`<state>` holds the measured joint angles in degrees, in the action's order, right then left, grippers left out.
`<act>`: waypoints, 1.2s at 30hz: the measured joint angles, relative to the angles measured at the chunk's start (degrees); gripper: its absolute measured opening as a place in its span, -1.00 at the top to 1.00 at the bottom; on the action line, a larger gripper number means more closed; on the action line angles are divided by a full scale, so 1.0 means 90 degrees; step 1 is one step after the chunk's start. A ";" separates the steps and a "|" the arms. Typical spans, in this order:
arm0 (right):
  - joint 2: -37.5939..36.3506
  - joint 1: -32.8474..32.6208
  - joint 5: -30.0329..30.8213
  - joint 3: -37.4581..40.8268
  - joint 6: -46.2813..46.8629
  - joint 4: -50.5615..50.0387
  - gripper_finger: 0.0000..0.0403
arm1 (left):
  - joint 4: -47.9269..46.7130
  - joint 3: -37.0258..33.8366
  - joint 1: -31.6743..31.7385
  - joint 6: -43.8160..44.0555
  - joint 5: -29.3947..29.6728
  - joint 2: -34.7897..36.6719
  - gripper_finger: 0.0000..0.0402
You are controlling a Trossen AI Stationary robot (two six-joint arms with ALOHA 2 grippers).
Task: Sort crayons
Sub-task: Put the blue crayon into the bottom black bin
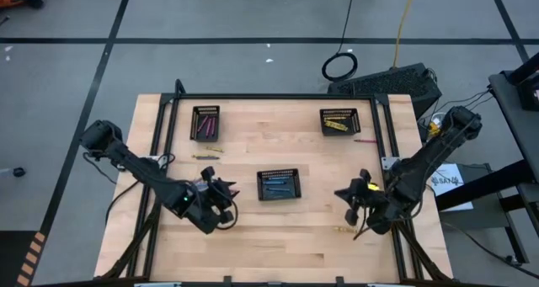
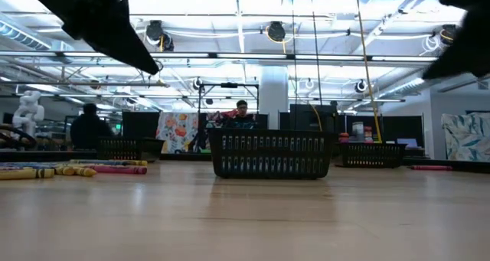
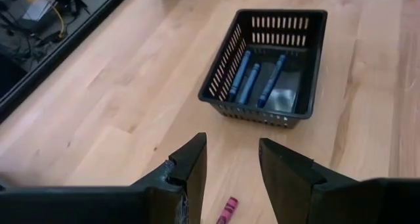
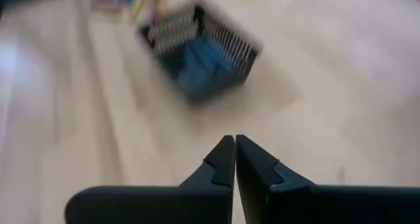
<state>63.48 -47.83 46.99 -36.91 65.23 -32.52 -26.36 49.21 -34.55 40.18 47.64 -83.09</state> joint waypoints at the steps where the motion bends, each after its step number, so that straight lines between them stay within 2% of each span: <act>1: 0.0003 -0.0037 -0.0395 0.0000 0.0004 -0.0077 1.00 | -0.0018 0.0000 -0.0009 0.0000 0.0013 -0.0010 0.28; 3: 0.0035 -0.0092 -0.1168 0.0002 0.0003 -0.0136 1.00 | -0.0011 0.0000 -0.0009 -0.0002 0.0116 -0.0008 0.28; 4: 0.0070 -0.0111 -0.1321 0.0002 0.0002 -0.0112 1.00 | -0.0013 0.0000 -0.0007 -0.0002 0.0162 -0.0005 0.28; 6: 0.0169 -0.0122 -0.1388 0.0002 -0.0011 0.0002 1.00 | -0.0023 0.0000 -0.0004 -0.0012 0.0258 -0.0008 0.28; 12: 0.0357 0.0128 -0.1617 0.0002 -0.0879 0.0137 0.95 | -0.0028 0.0000 0.0003 -0.0044 0.0336 -0.0008 0.28; 18: 0.0380 0.0233 -0.2231 0.0002 -0.1171 0.0108 0.57 | -0.0040 0.0000 0.0003 -0.0044 0.0340 -0.0008 0.28; 21: 0.0379 0.0235 -0.2175 0.0002 -0.1163 0.0113 0.36 | -0.0065 0.0000 0.0003 -0.0015 0.0295 -0.0008 0.28; 24: 0.0379 0.0233 -0.1870 0.0002 -0.1149 0.0125 0.20 | -0.0530 0.0000 -0.0020 0.0045 -0.0077 0.0092 0.28; 28: 0.0379 0.0235 -0.1214 0.0002 -0.1187 0.0230 0.10 | -0.1929 0.0000 -0.0217 0.1430 -0.0145 0.0480 0.28; 33: 0.0475 0.0235 -0.0471 0.0005 -0.1534 0.0789 0.08 | -0.3644 0.0000 -0.0646 0.3362 0.0147 0.0866 0.28; 36: 0.0682 0.0237 -0.0213 0.0004 -0.2018 0.1483 0.08 | -0.4277 0.0000 -0.0761 0.4362 -0.0303 0.0943 0.28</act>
<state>69.62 -45.69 45.08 -36.87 47.07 -19.18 -64.85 49.21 -41.40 79.44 44.92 -74.60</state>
